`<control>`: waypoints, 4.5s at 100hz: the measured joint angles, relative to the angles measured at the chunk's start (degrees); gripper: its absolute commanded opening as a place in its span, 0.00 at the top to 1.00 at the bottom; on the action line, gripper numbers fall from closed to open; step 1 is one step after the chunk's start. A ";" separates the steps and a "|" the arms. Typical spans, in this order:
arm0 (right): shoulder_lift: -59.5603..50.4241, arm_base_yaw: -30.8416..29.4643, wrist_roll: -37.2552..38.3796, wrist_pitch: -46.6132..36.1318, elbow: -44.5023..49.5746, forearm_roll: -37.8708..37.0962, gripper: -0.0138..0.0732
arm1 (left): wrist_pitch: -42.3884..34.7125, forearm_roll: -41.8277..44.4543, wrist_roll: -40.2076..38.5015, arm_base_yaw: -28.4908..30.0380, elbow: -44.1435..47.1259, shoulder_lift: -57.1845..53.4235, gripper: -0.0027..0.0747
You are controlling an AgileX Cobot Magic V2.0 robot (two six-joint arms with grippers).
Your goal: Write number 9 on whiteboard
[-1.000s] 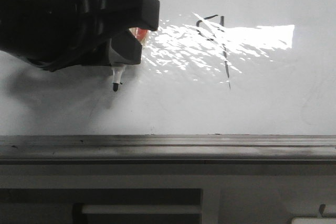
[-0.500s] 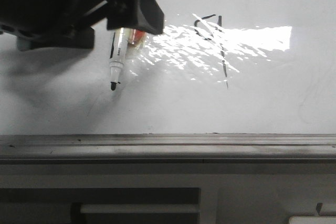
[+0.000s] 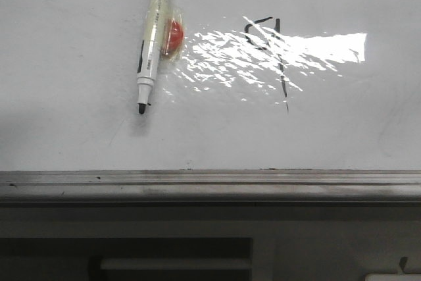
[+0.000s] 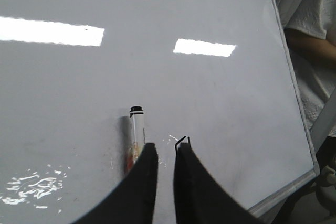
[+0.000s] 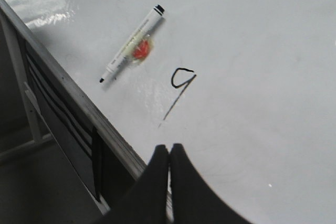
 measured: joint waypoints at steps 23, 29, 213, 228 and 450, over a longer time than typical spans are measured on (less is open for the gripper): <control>-0.03 0.00 1.12 -6.12 3.65 0.59 0.91 | -1.06 -3.68 0.00 0.00 4.29 -7.24 0.99; -0.03 0.00 1.12 -6.18 3.74 0.59 0.91 | -1.19 -3.84 0.00 0.00 4.97 -7.47 0.99; -0.03 0.00 1.42 -6.49 3.88 0.59 0.91 | 45.00 77.70 -63.05 59.46 25.54 -30.11 0.99; -0.03 0.00 1.42 -6.49 3.88 0.59 0.91 | 45.00 77.67 -63.05 59.46 25.54 -30.11 0.99; -13.63 -56.29 -9.08 -27.77 35.39 19.69 0.91 | 45.00 77.45 -63.05 59.46 25.54 -30.11 0.99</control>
